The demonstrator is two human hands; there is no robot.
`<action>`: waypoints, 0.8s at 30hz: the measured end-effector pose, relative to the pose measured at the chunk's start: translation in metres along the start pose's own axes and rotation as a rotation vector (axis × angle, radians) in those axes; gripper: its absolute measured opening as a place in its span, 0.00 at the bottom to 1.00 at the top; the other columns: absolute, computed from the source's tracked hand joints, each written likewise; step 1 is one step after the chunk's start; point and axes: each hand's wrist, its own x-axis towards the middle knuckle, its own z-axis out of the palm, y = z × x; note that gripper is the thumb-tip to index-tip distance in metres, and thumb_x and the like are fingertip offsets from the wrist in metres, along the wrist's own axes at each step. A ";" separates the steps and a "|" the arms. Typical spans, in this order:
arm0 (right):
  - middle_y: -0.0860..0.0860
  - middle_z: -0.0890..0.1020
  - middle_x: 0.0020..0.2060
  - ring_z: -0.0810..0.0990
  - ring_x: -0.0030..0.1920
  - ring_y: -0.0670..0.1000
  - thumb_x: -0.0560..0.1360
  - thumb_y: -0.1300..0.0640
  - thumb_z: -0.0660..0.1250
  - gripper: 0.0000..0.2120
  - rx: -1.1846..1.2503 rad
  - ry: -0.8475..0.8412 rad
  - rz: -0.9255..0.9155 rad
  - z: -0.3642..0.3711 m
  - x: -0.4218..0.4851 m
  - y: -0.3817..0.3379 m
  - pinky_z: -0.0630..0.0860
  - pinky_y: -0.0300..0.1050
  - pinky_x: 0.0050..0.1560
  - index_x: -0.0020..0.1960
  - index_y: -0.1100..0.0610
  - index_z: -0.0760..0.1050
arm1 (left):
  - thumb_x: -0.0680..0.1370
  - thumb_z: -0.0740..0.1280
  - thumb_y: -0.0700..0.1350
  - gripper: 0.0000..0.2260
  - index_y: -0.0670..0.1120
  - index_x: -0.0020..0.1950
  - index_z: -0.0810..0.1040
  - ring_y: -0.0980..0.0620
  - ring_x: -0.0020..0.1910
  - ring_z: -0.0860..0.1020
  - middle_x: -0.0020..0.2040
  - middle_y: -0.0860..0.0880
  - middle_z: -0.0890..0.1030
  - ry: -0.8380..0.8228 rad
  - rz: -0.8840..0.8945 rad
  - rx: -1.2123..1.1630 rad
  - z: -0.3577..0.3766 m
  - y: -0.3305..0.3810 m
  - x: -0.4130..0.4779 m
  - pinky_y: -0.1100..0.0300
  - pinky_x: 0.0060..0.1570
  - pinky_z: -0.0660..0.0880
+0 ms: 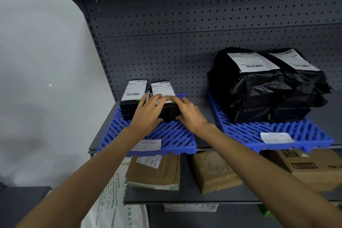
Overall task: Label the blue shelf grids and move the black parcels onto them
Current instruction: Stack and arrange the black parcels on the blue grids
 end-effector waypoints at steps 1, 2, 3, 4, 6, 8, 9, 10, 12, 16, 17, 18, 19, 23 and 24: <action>0.56 0.72 0.53 0.79 0.47 0.62 0.73 0.69 0.69 0.39 -0.003 0.002 0.001 0.002 0.003 -0.004 0.79 0.56 0.47 0.75 0.45 0.58 | 0.71 0.76 0.46 0.36 0.49 0.74 0.61 0.47 0.74 0.65 0.72 0.49 0.67 -0.018 -0.010 -0.001 -0.001 -0.003 0.000 0.47 0.76 0.51; 0.57 0.72 0.53 0.79 0.47 0.62 0.73 0.69 0.69 0.38 -0.008 0.003 0.003 0.004 0.006 -0.007 0.79 0.57 0.46 0.75 0.45 0.58 | 0.72 0.75 0.46 0.36 0.50 0.75 0.60 0.47 0.76 0.61 0.74 0.49 0.66 -0.040 -0.016 -0.004 -0.002 -0.008 0.001 0.45 0.77 0.49; 0.57 0.72 0.53 0.79 0.46 0.62 0.73 0.69 0.68 0.38 -0.018 0.005 0.010 0.006 0.009 -0.009 0.79 0.57 0.46 0.75 0.45 0.58 | 0.73 0.75 0.47 0.37 0.51 0.76 0.58 0.47 0.78 0.56 0.75 0.51 0.64 -0.067 -0.015 -0.010 -0.003 -0.013 0.002 0.44 0.77 0.45; 0.57 0.72 0.54 0.79 0.46 0.62 0.73 0.69 0.67 0.38 -0.029 0.007 0.020 0.007 0.012 -0.011 0.79 0.56 0.45 0.75 0.46 0.58 | 0.73 0.74 0.49 0.38 0.52 0.77 0.57 0.46 0.79 0.51 0.77 0.52 0.62 -0.096 -0.004 -0.019 -0.005 -0.019 0.002 0.41 0.76 0.42; 0.57 0.71 0.56 0.79 0.45 0.62 0.73 0.69 0.67 0.37 -0.047 0.007 0.033 0.010 0.016 -0.013 0.79 0.57 0.43 0.75 0.46 0.57 | 0.73 0.73 0.54 0.40 0.55 0.78 0.54 0.44 0.80 0.44 0.79 0.55 0.56 -0.135 0.028 -0.034 -0.008 -0.036 0.001 0.38 0.74 0.38; 0.57 0.70 0.57 0.79 0.44 0.62 0.73 0.68 0.68 0.37 -0.058 -0.003 0.027 0.011 0.018 -0.012 0.79 0.57 0.43 0.75 0.46 0.56 | 0.72 0.70 0.60 0.41 0.58 0.79 0.51 0.43 0.79 0.41 0.80 0.56 0.52 -0.140 0.001 -0.059 -0.012 -0.054 -0.003 0.36 0.74 0.39; 0.57 0.70 0.58 0.79 0.44 0.62 0.73 0.67 0.69 0.38 -0.064 -0.007 0.023 0.012 0.019 -0.011 0.79 0.57 0.43 0.75 0.46 0.56 | 0.71 0.69 0.63 0.41 0.59 0.79 0.51 0.42 0.79 0.41 0.81 0.56 0.50 -0.138 -0.055 -0.092 -0.014 -0.063 -0.006 0.34 0.74 0.41; 0.57 0.70 0.58 0.78 0.44 0.61 0.73 0.67 0.70 0.38 -0.066 -0.009 0.022 0.012 0.021 -0.010 0.79 0.55 0.42 0.75 0.46 0.56 | 0.71 0.69 0.64 0.42 0.60 0.79 0.50 0.40 0.79 0.42 0.81 0.55 0.48 -0.146 -0.133 -0.140 -0.015 -0.071 -0.009 0.33 0.74 0.43; 0.56 0.69 0.59 0.77 0.44 0.59 0.73 0.67 0.71 0.38 -0.054 -0.010 0.019 0.013 0.024 -0.011 0.78 0.53 0.41 0.75 0.46 0.57 | 0.70 0.71 0.63 0.44 0.59 0.79 0.50 0.37 0.78 0.44 0.81 0.52 0.46 -0.191 -0.276 -0.258 -0.014 -0.083 -0.014 0.34 0.73 0.47; 0.55 0.68 0.62 0.78 0.47 0.59 0.73 0.67 0.71 0.38 -0.001 -0.023 0.011 0.021 0.030 -0.023 0.79 0.58 0.47 0.75 0.46 0.58 | 0.72 0.74 0.50 0.40 0.52 0.79 0.55 0.42 0.78 0.53 0.80 0.45 0.48 -0.228 -0.292 -0.458 -0.006 -0.087 -0.019 0.44 0.72 0.61; 0.55 0.68 0.62 0.78 0.47 0.59 0.73 0.67 0.72 0.38 0.009 -0.019 0.015 0.023 0.032 -0.025 0.79 0.58 0.48 0.74 0.46 0.59 | 0.73 0.74 0.47 0.39 0.51 0.79 0.56 0.43 0.78 0.54 0.80 0.45 0.49 -0.214 -0.298 -0.477 -0.004 -0.085 -0.020 0.46 0.71 0.62; 0.55 0.68 0.61 0.78 0.47 0.59 0.73 0.67 0.72 0.38 0.020 -0.015 0.020 0.025 0.034 -0.027 0.79 0.59 0.48 0.74 0.47 0.59 | 0.74 0.74 0.45 0.38 0.50 0.78 0.57 0.43 0.78 0.55 0.80 0.45 0.49 -0.191 -0.310 -0.484 -0.001 -0.084 -0.021 0.46 0.70 0.64; 0.55 0.68 0.62 0.78 0.47 0.58 0.72 0.67 0.72 0.38 0.031 -0.013 0.025 0.026 0.036 -0.028 0.79 0.58 0.48 0.74 0.47 0.60 | 0.74 0.74 0.44 0.37 0.50 0.78 0.57 0.43 0.77 0.56 0.80 0.45 0.50 -0.167 -0.319 -0.483 0.001 -0.084 -0.021 0.46 0.70 0.64; 0.55 0.68 0.65 0.78 0.52 0.58 0.72 0.67 0.73 0.38 0.044 -0.020 0.032 0.026 0.039 -0.026 0.79 0.56 0.51 0.74 0.46 0.60 | 0.74 0.74 0.42 0.37 0.50 0.78 0.58 0.43 0.76 0.58 0.80 0.45 0.52 -0.121 -0.298 -0.461 0.006 -0.087 -0.024 0.46 0.68 0.67; 0.55 0.68 0.66 0.78 0.53 0.58 0.72 0.67 0.72 0.38 0.045 -0.020 0.034 0.027 0.039 -0.025 0.79 0.56 0.51 0.74 0.46 0.60 | 0.74 0.74 0.42 0.37 0.50 0.78 0.58 0.43 0.77 0.58 0.80 0.45 0.53 -0.113 -0.294 -0.457 0.006 -0.087 -0.025 0.46 0.68 0.67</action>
